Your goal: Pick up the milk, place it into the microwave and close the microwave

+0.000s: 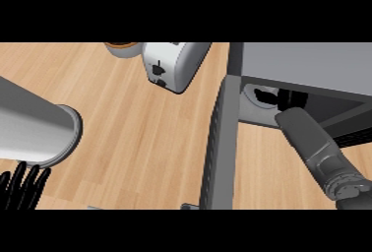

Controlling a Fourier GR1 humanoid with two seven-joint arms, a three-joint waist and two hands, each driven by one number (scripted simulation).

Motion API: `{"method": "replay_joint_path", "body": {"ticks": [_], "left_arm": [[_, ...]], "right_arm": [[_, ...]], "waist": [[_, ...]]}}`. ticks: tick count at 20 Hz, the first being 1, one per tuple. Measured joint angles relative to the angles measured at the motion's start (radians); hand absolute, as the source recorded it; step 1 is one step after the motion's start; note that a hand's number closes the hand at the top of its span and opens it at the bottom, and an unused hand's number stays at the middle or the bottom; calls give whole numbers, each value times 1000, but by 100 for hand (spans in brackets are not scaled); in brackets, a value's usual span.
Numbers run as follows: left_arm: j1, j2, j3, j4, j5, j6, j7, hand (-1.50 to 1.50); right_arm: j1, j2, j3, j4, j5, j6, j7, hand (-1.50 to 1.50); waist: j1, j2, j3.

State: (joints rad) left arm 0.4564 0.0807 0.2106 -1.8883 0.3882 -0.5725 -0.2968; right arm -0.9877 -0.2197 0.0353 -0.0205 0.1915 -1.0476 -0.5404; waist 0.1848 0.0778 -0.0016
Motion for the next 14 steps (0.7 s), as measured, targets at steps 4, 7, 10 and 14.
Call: {"method": "replay_joint_path", "body": {"ticks": [4,7,10,14], "left_arm": [[-7,0,1,11,-7,0,-5,-150],[-13,-2,3,14,-11,1,-11,-150],[-21,-2,4,21,-18,0,-17,-150],[-26,-1,7,28,-26,-2,-26,-150]], "right_arm": [[-27,19,16,11,16,68,1,-150],[-38,45,18,12,18,103,2,-150],[-49,64,20,9,19,150,-2,-150],[-51,90,-11,-22,-10,209,-20,-150]], "waist": [[-4,-4,5],[-4,-4,7],[-10,-6,8],[-24,-9,9]]}}
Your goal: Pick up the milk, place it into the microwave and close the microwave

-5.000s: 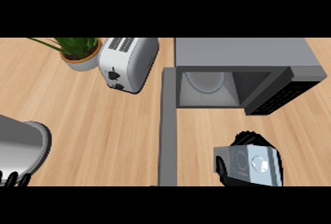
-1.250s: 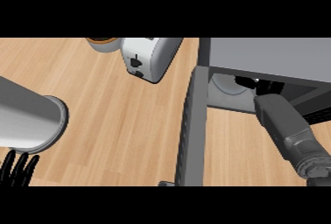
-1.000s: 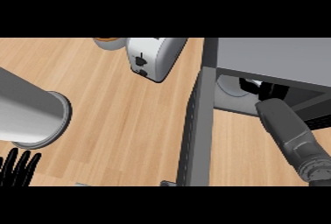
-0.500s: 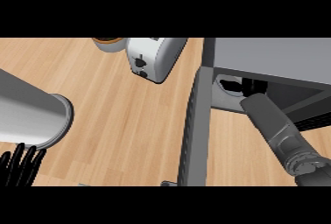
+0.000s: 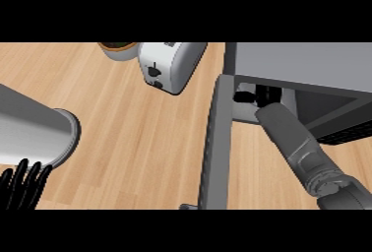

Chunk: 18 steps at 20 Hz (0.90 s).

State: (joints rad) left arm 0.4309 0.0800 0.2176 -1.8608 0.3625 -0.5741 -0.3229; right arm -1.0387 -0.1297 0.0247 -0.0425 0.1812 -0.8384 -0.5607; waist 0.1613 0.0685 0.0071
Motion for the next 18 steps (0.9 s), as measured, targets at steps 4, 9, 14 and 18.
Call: {"method": "replay_joint_path", "body": {"ticks": [4,9,14,18], "left_arm": [[7,5,7,4,6,-8,-3,-150],[31,8,15,-3,13,-20,-11,-150],[44,3,16,-17,6,-20,-14,-150],[65,-7,14,-25,0,-22,-15,-150]], "right_arm": [[31,14,-42,-42,-40,60,-58,-150],[86,31,-108,-88,-107,174,-148,-150],[148,57,-167,-114,-168,302,-245,-150],[193,77,-199,-113,-198,372,-307,-150]], "waist": [[-20,-2,0],[-48,-16,-1],[-71,-28,-1],[-86,-37,-3]]}}
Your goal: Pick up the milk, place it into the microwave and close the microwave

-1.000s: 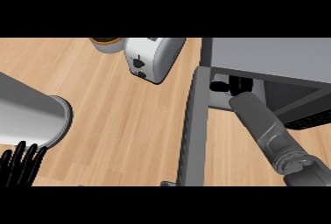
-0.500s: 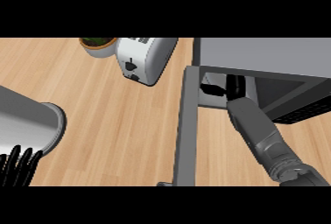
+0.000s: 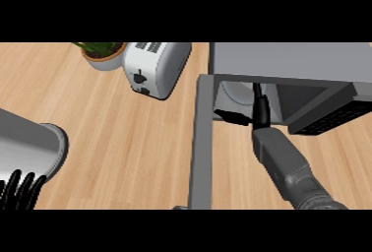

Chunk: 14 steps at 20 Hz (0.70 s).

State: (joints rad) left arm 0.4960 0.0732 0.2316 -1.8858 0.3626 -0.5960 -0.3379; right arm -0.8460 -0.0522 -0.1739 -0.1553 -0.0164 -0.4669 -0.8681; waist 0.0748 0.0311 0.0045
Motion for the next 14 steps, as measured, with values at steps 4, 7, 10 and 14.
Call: {"method": "replay_joint_path", "body": {"ticks": [4,7,10,14], "left_arm": [[33,-15,-5,-32,5,6,17,-150],[48,-12,7,-31,16,-4,19,-150],[60,-18,3,-42,7,-9,28,-150],[76,-34,-25,-61,-30,-10,39,-150]], "right_arm": [[55,8,-21,-2,-16,47,-64,-150],[98,17,-29,-12,-23,84,-109,-150],[145,25,-30,-21,-28,130,-149,-150],[194,23,-19,-44,-27,211,-162,-150]], "waist": [[-16,-9,-1],[-29,-15,-2],[-40,-19,-2],[-53,-25,-3]]}}
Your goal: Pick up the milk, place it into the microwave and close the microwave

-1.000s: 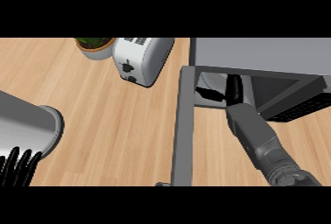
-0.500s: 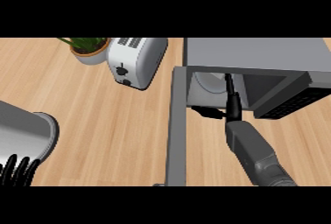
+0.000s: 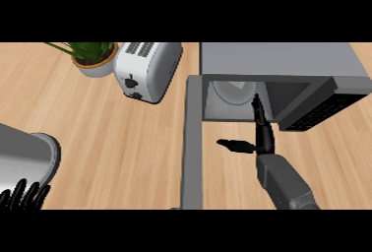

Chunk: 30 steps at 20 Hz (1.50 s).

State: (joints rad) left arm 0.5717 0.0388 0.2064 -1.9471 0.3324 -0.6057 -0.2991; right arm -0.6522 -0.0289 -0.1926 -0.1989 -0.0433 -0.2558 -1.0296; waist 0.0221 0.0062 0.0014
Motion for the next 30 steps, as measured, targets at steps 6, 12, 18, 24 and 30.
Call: {"method": "replay_joint_path", "body": {"ticks": [6,12,18,24,30], "left_arm": [[16,0,-22,-23,-36,-18,21,-150],[-32,-14,-68,28,-77,-29,37,-150],[-94,-5,-149,85,-186,-64,37,150],[-158,-20,-259,124,-371,-38,-6,150],[-246,-34,-355,226,-450,65,-28,150]], "right_arm": [[135,-7,50,-112,13,72,7,-150],[315,-43,74,-289,-4,114,13,150],[489,-100,92,-487,-29,158,38,-150],[646,-160,75,-653,-86,225,89,-150],[781,-205,37,-814,-162,302,140,-150]], "waist": [[-22,-9,-1],[-33,-11,-2],[-42,-12,-3],[-38,-11,-3],[-32,-8,-2]]}}
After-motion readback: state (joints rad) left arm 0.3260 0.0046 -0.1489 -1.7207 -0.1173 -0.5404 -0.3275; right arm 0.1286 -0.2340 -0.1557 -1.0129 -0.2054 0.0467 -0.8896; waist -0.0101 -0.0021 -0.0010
